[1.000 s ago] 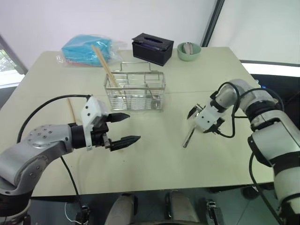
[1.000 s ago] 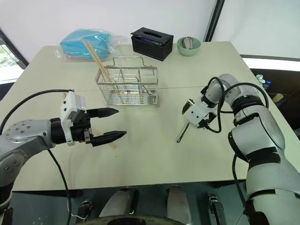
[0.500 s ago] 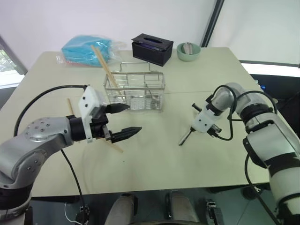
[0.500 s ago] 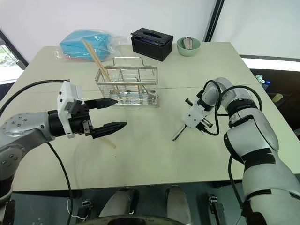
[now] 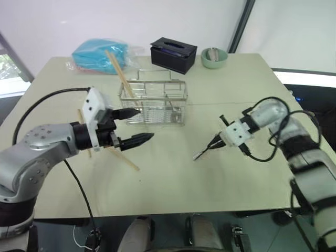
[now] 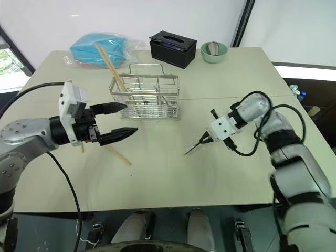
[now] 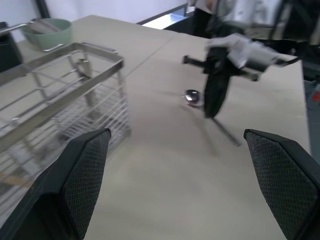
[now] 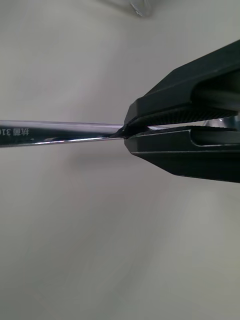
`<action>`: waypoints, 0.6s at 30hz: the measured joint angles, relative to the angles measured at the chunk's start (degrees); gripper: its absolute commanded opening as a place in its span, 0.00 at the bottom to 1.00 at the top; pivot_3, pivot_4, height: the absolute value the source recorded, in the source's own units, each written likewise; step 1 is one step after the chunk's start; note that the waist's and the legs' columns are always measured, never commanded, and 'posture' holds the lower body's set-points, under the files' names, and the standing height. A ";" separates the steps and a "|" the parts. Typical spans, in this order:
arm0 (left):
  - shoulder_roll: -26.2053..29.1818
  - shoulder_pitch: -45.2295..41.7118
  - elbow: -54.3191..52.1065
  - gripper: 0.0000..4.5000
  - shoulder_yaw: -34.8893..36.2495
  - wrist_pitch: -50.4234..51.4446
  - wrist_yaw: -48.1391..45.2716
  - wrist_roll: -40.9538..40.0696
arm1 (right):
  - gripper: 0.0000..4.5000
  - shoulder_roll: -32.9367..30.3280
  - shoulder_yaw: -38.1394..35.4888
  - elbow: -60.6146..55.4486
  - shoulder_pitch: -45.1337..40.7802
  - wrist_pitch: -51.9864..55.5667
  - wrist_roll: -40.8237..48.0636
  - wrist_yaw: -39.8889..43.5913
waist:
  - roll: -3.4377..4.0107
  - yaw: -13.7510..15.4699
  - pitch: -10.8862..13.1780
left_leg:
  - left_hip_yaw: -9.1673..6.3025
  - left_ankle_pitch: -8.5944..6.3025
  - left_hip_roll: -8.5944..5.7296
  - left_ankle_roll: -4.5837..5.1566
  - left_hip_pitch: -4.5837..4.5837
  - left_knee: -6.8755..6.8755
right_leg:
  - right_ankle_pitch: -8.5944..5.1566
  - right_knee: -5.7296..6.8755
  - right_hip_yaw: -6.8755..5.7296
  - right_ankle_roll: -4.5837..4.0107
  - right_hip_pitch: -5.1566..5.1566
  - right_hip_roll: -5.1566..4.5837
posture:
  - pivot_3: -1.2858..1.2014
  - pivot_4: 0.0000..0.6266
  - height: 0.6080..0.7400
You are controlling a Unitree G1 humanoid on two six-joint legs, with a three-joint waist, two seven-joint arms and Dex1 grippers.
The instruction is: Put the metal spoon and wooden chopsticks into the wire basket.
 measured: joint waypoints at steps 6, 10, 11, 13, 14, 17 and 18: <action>0.94 -2.14 4.54 1.00 0.74 -1.55 -2.18 2.27 | 0.01 -2.53 -13.66 -27.52 1.48 41.25 24.18 -15.27 | -0.06 0.08 -0.06 | 0.00 -0.01 0.04 0.01 -0.03 0.00 | -0.07 -0.16 0.02 -0.13 0.02 -0.05 | 0.52 0.24 0.36; 1.06 -4.58 7.47 1.00 0.74 -2.75 -3.24 3.47 | 0.01 4.98 -21.70 -33.37 -3.32 58.29 35.31 -35.00 | -0.13 0.14 -0.10 | -0.01 -0.01 0.03 0.02 -0.08 -0.01 | -0.06 -0.20 0.01 -0.13 -0.04 -0.05 | 0.52 0.24 0.36; 1.03 -4.97 7.83 1.00 0.73 -2.93 -3.43 3.70 | 0.01 7.04 -22.30 -34.11 -4.13 60.33 35.79 -39.16 | -0.14 0.13 -0.11 | 0.00 -0.01 0.03 0.02 -0.09 -0.02 | -0.06 -0.20 0.01 -0.13 -0.08 -0.04 | 0.52 0.24 0.36; 0.61 -5.35 8.23 1.00 0.50 -3.42 -3.63 4.27 | 0.01 10.93 -22.58 -34.70 -4.65 62.91 35.56 -46.10 | -0.17 0.10 -0.13 | 0.02 -0.01 0.00 0.03 -0.15 -0.03 | -0.03 -0.19 0.01 -0.13 -0.24 -0.05 | 0.52 0.24 0.36; 0.35 -5.35 8.50 1.00 0.44 -3.42 -3.69 4.42 | 0.01 13.07 -22.58 -34.68 -4.65 63.76 34.63 -49.51 | -0.17 0.09 -0.13 | 0.03 0.00 -0.02 0.04 -0.22 -0.03 | 0.02 -0.18 0.00 -0.11 -0.32 -0.05 | 0.52 0.24 0.36; 0.04 -5.37 8.69 1.00 0.34 -3.43 -3.70 4.84 | 0.01 18.86 -22.11 -32.17 -5.35 63.38 30.15 -56.98 | -0.18 0.02 -0.13 | 0.05 0.00 -0.05 0.04 -0.25 -0.02 | 0.10 -0.17 0.00 0.02 -0.46 -0.06 | 0.52 0.24 0.36; -0.08 -5.44 8.68 1.00 0.29 -3.43 -3.67 4.88 | 0.01 21.15 -21.86 -30.28 -5.87 62.56 28.03 -59.31 | -0.18 -0.04 -0.13 | 0.07 0.00 -0.05 0.04 -0.25 -0.02 | 0.11 -0.15 0.00 0.01 -0.46 -0.06 | 0.52 0.24 0.36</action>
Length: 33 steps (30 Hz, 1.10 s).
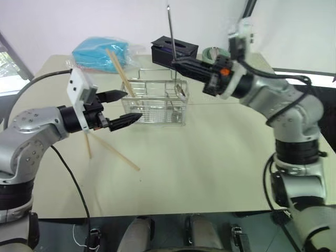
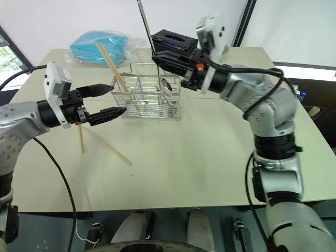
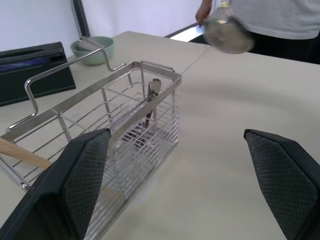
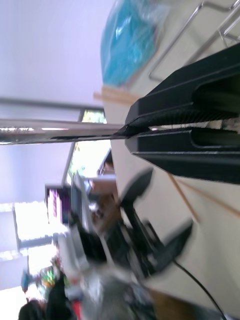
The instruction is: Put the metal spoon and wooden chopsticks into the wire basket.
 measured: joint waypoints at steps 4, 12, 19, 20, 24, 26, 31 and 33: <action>-0.22 -0.07 -0.26 1.00 0.01 0.00 0.19 0.04 | 0.01 5.00 1.10 5.81 -0.26 -3.84 -6.81 -3.92 | 0.02 0.01 0.01 | -0.02 0.00 0.00 0.01 0.01 0.00 | 0.01 0.10 -0.01 0.02 -0.08 0.04 | 0.52 0.24 0.36; -0.19 1.21 -1.77 1.00 1.77 0.13 1.55 -0.12 | 0.17 11.19 1.76 14.52 -0.78 -12.32 -15.02 -4.26 | 0.00 -0.52 0.00 | 0.00 0.01 0.02 0.01 0.09 0.00 | 0.02 0.22 -0.01 0.03 -0.07 0.11 | 0.52 0.24 0.36; -0.19 2.57 -4.01 1.00 3.54 1.12 3.52 -0.86 | 0.92 13.81 2.28 17.33 1.82 -16.23 -19.93 -4.02 | 0.00 -0.26 0.00 | -0.06 0.01 0.02 0.00 0.10 0.03 | 0.02 0.43 -0.02 0.03 -0.13 0.12 | 0.52 0.24 0.36; -0.19 2.57 -4.01 1.00 3.77 1.14 3.67 -0.94 | 1.00 13.86 2.27 17.32 2.01 -16.36 -20.35 -4.11 | -0.01 -0.27 0.00 | -0.05 0.01 0.01 0.00 0.10 0.04 | 0.02 0.43 -0.02 0.03 -0.13 0.12 | 0.52 0.24 0.36; -0.19 2.57 -4.00 1.00 4.33 1.19 4.07 -1.66 | 1.00 13.49 1.72 15.89 2.56 -15.67 -20.45 -4.15 | 0.00 -0.30 0.00 | -0.05 0.01 0.01 0.00 0.11 0.04 | 0.02 0.43 -0.02 0.02 -0.13 0.12 | 0.52 0.24 0.36; -0.19 2.58 -3.94 1.00 4.62 1.21 4.46 -1.90 | 1.00 12.91 0.77 14.64 2.56 -15.14 -20.31 -3.90 | -0.01 -0.30 0.00 | -0.06 0.01 0.01 0.00 0.11 0.04 | 0.02 0.49 -0.02 0.02 -0.13 0.12 | 0.52 0.24 0.36; -1.16 2.03 -1.93 1.00 8.28 2.09 8.29 -3.05 | 1.00 8.76 -2.32 10.77 2.25 -11.75 -17.57 -1.56 | -0.01 -0.18 0.00 | -0.06 0.01 0.01 0.00 0.10 0.04 | 0.01 0.71 -0.02 0.02 -0.11 0.12 | 0.52 0.24 0.36; -1.80 0.88 -0.59 1.00 10.51 2.97 11.19 -3.95 | 1.00 6.06 -4.64 8.24 1.53 -9.62 -14.84 0.28 | 0.00 -0.12 0.00 | -0.07 0.01 0.01 0.00 0.10 0.04 | 0.01 0.71 -0.02 0.02 -0.09 0.11 | 0.52 0.24 0.36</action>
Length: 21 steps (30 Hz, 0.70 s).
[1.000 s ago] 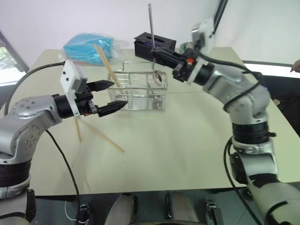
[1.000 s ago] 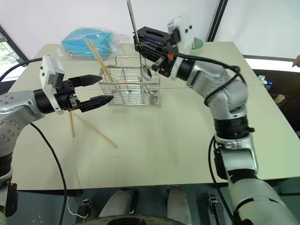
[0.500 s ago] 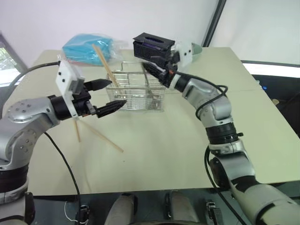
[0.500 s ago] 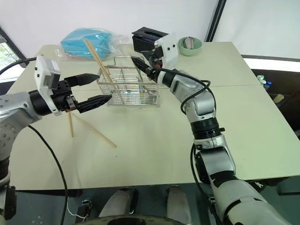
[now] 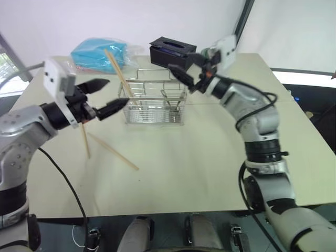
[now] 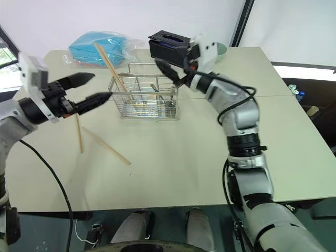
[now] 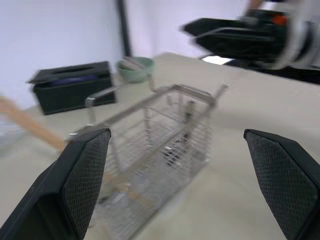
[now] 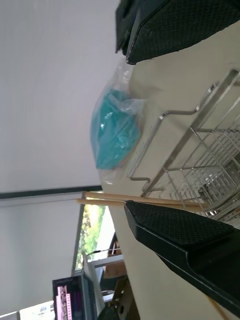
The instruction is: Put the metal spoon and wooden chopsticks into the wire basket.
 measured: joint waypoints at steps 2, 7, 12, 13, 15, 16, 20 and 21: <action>-0.35 -1.20 1.30 1.00 2.62 0.83 3.26 -0.69 | 1.00 -2.46 -2.34 -2.76 -1.32 2.40 3.19 1.78 | -0.02 -0.03 -0.01 | 0.00 0.00 0.00 0.00 0.00 -0.01 | 0.00 0.00 0.00 0.00 0.05 0.00 | 0.52 0.24 0.36; -1.20 -4.14 5.54 1.00 8.15 3.81 13.56 -1.21 | 1.00 -9.88 -7.84 -11.01 -1.93 10.51 14.20 7.34 | -0.07 -0.08 -0.04 | 0.00 -0.01 0.01 0.01 0.00 -0.04 | -0.01 -0.05 0.00 0.01 0.10 -0.01 | 0.52 0.24 0.36; -0.20 -5.84 13.69 1.00 7.59 9.39 26.44 6.82 | 1.00 -17.77 -9.00 -22.49 8.72 16.24 22.16 13.98 | -0.33 0.36 -0.20 | -0.05 -0.01 0.02 0.02 0.04 -0.05 | -0.04 -0.25 -0.04 0.05 0.21 0.00 | 0.52 0.24 0.36; -0.30 -6.19 16.48 1.00 7.47 10.91 29.16 8.93 | 1.00 -19.20 -9.01 -25.11 12.88 17.18 23.31 15.32 | -0.37 0.45 -0.23 | -0.05 -0.01 0.01 0.02 0.05 -0.04 | -0.04 -0.27 -0.04 0.06 0.23 -0.01 | 0.52 0.24 0.36; -1.06 -6.62 21.28 1.00 6.34 13.68 32.32 12.21 | 1.00 -20.41 -8.64 -28.71 19.33 18.58 24.83 16.33 | -0.38 0.41 -0.23 | 0.00 -0.01 -0.02 0.02 0.00 0.01 | -0.03 -0.31 -0.02 0.08 0.24 -0.06 | 0.52 0.24 0.36; -1.99 -7.28 22.93 1.00 4.63 14.66 32.91 13.30 | 1.00 -20.53 -8.51 -29.89 20.98 18.86 24.99 16.09 | -0.38 0.49 -0.23 | 0.00 -0.01 -0.04 0.01 -0.02 0.07 | -0.03 -0.32 -0.01 0.08 0.24 -0.08 | 0.52 0.24 0.36; -6.04 -14.08 32.97 1.00 -0.92 15.99 33.96 17.40 | 1.00 -20.62 -8.68 -33.31 23.13 18.85 26.05 13.45 | -0.59 1.38 -0.34 | -0.03 -0.01 0.01 0.00 -0.02 0.06 | -0.02 -0.44 -0.04 0.08 0.22 -0.03 | 0.52 0.24 0.36; -6.64 -16.07 35.91 1.00 -1.60 15.81 34.01 18.51 | 1.00 -20.55 -8.76 -33.48 23.37 18.85 26.29 12.58 | -0.59 1.45 -0.34 | -0.02 -0.01 0.01 0.00 -0.02 0.04 | -0.02 -0.46 -0.04 0.08 0.19 -0.04 | 0.52 0.24 0.36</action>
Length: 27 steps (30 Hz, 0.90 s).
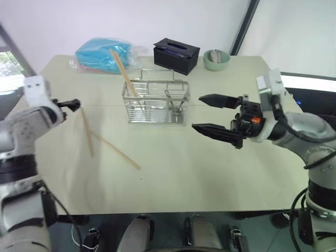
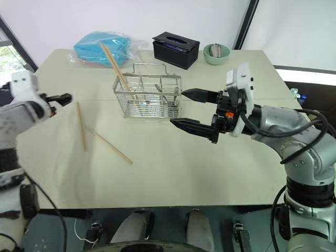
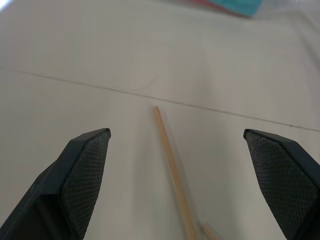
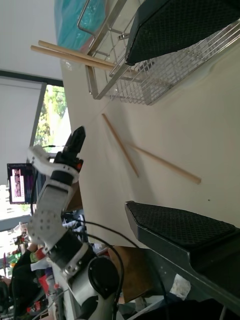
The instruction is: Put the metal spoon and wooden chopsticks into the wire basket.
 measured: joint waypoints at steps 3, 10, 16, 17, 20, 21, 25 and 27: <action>-1.90 -5.44 8.98 1.00 -1.13 -2.05 -0.23 3.15 | 1.00 0.34 -0.21 -0.39 0.75 -0.01 0.70 -2.67 | -0.01 0.09 0.00 | 0.02 0.00 -0.01 -0.01 -0.04 -0.08 | 0.01 -0.04 0.00 0.01 -0.03 -0.04 | 0.52 0.24 0.36; -5.54 -14.24 32.47 1.00 -2.92 -11.70 -1.01 9.90 | 1.00 0.71 -2.20 -2.15 4.07 -0.01 3.18 -8.33 | -0.03 0.09 -0.01 | 0.05 -0.01 -0.05 0.00 -0.12 -0.10 | 0.04 -0.18 0.00 0.07 -0.03 -0.11 | 0.52 0.24 0.36; -7.88 -18.63 44.02 1.00 -2.98 -17.02 -0.87 12.94 | 1.00 0.66 -3.31 -4.49 7.05 -0.05 5.19 -11.60 | -0.04 0.11 -0.01 | 0.05 -0.01 -0.05 0.01 -0.13 -0.08 | 0.09 -0.17 -0.01 0.16 -0.01 -0.11 | 0.52 0.24 0.36; -8.15 -19.08 45.20 1.00 -2.98 -17.72 -0.57 13.41 | 1.00 0.60 -3.67 -4.87 7.73 -0.11 5.29 -11.92 | -0.04 0.11 -0.01 | 0.05 -0.01 -0.04 0.01 -0.12 -0.07 | 0.10 -0.17 -0.01 0.18 0.00 -0.11 | 0.52 0.24 0.36; -8.18 -20.20 47.31 1.00 -2.96 -18.25 0.03 14.43 | 1.00 0.14 -4.04 -5.62 9.80 -0.22 5.38 -12.26 | -0.04 0.08 -0.02 | 0.05 -0.01 -0.05 0.01 -0.09 -0.07 | 0.11 -0.16 -0.01 0.20 0.02 -0.11 | 0.52 0.24 0.36; -8.20 -20.44 47.81 1.00 -2.95 -18.45 0.15 14.77 | 1.00 -0.31 -4.18 -5.85 10.69 -0.35 5.37 -12.19 | -0.04 0.07 -0.02 | 0.06 -0.01 -0.05 0.01 -0.08 -0.07 | 0.12 -0.16 -0.01 0.20 0.02 -0.11 | 0.52 0.24 0.36; -8.27 -20.65 48.58 0.88 -2.65 -18.73 0.54 14.99 | 1.00 -1.53 -4.48 -6.40 12.48 -1.34 5.32 -11.70 | -0.02 0.02 -0.02 | 0.07 -0.01 -0.03 0.01 -0.05 -0.07 | 0.11 -0.14 -0.01 0.21 0.03 -0.10 | 0.52 0.24 0.36; -8.25 -20.65 48.80 0.69 -1.89 -18.76 1.50 15.00 | 1.00 -1.69 -4.51 -6.46 12.91 -1.84 5.30 -11.58 | -0.02 0.04 -0.02 | 0.08 -0.01 -0.02 0.01 -0.04 -0.07 | 0.12 -0.13 -0.01 0.21 0.04 -0.10 | 0.52 0.24 0.36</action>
